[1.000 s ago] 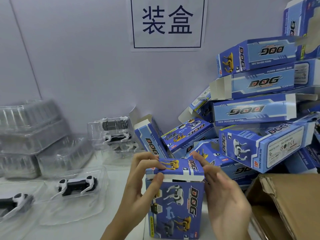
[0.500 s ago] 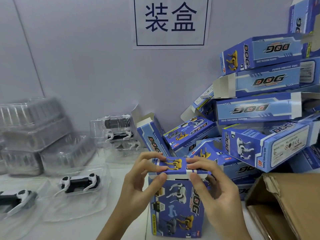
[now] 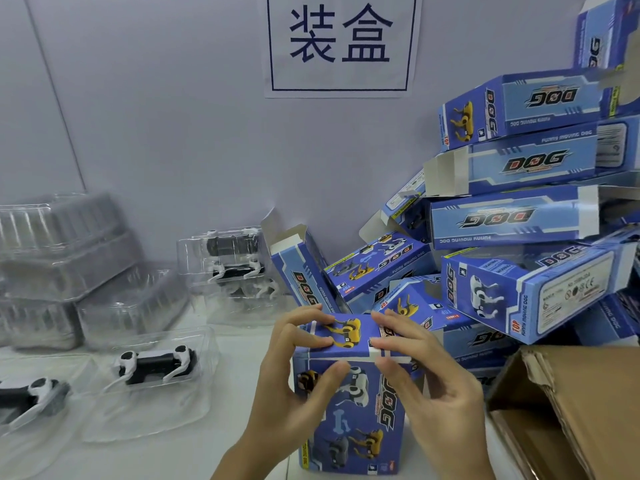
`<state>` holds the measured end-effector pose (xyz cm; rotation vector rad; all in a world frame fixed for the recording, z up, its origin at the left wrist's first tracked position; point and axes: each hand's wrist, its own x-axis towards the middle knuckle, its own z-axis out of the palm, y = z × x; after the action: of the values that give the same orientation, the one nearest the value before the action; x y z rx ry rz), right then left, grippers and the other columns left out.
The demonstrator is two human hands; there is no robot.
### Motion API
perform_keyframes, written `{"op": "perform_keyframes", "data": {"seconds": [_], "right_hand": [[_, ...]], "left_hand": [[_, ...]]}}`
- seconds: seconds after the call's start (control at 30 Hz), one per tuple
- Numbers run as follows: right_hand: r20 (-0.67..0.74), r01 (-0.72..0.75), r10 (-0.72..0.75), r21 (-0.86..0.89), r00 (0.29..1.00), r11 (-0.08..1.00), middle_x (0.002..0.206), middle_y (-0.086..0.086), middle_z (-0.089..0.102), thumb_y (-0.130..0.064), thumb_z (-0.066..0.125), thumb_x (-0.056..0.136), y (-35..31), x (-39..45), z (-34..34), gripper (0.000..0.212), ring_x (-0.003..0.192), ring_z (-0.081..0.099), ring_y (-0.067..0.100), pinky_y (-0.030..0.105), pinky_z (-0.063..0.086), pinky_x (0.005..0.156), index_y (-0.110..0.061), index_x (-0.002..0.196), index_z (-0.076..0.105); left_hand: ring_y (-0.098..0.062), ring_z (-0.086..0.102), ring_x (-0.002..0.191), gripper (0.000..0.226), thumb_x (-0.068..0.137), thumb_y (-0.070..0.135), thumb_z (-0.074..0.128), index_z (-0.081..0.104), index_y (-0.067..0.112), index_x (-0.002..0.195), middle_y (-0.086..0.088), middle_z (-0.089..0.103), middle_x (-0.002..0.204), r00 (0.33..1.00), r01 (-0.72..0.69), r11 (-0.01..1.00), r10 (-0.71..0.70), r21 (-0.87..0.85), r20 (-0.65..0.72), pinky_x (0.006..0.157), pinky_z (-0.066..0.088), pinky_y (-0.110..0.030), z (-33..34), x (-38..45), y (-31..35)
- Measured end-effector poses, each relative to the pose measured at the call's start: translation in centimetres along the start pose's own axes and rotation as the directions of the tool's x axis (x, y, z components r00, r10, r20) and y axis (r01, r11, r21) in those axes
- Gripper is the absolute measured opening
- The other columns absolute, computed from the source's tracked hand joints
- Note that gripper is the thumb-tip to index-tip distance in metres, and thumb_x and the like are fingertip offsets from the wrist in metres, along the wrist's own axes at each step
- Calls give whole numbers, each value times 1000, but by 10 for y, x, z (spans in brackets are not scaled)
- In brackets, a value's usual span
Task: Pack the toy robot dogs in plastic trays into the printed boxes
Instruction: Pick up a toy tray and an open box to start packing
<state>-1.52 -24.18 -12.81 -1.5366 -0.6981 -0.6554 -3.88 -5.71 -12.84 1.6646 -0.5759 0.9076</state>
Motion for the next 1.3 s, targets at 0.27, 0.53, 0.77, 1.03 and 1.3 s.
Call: {"op": "perform_keyframes", "data": {"seconds": [0.27,0.53,0.77,1.03,1.3], "right_hand": [[-4,138,-139,-104,990,985,131,-5,72,-18,79,84,0,3,-7,19,128,65,19,44,58,91,-18,104,81],[6,95,-95,-98,995,991,131,-7,72,-27,77,91,4,1,-2,11,130,63,19,35,50,106,-16,92,79],[-8,-109,110,57,994,992,142,-12,64,-54,67,95,3,0,0,27,135,58,17,37,51,100,-30,100,79],[-132,-376,414,242,901,895,131,-14,67,-40,76,77,13,6,-1,65,117,67,5,20,56,92,-41,137,53],[-92,-500,500,31,861,866,118,-14,68,-86,61,73,-2,9,-5,59,87,71,-4,17,59,68,-42,112,69]], "left_hand": [[-29,58,133,17,102,30,64,70,29,118,-12,54,141,993,-103,984,94,145,71,100,50,-25,-1,2,0],[-32,58,132,9,98,22,66,74,25,98,-11,59,137,995,-101,978,97,182,28,104,46,-32,4,0,0],[-21,33,155,71,94,36,72,34,33,155,3,34,165,990,109,992,-114,71,80,117,44,-43,-4,-9,-14],[-15,58,132,96,77,40,91,35,37,156,9,54,149,999,37,971,-33,235,-22,107,48,-28,0,-6,-24],[-25,54,141,62,100,16,46,36,14,161,-4,50,156,763,-596,392,549,701,342,113,45,-47,19,-15,-25]]}}
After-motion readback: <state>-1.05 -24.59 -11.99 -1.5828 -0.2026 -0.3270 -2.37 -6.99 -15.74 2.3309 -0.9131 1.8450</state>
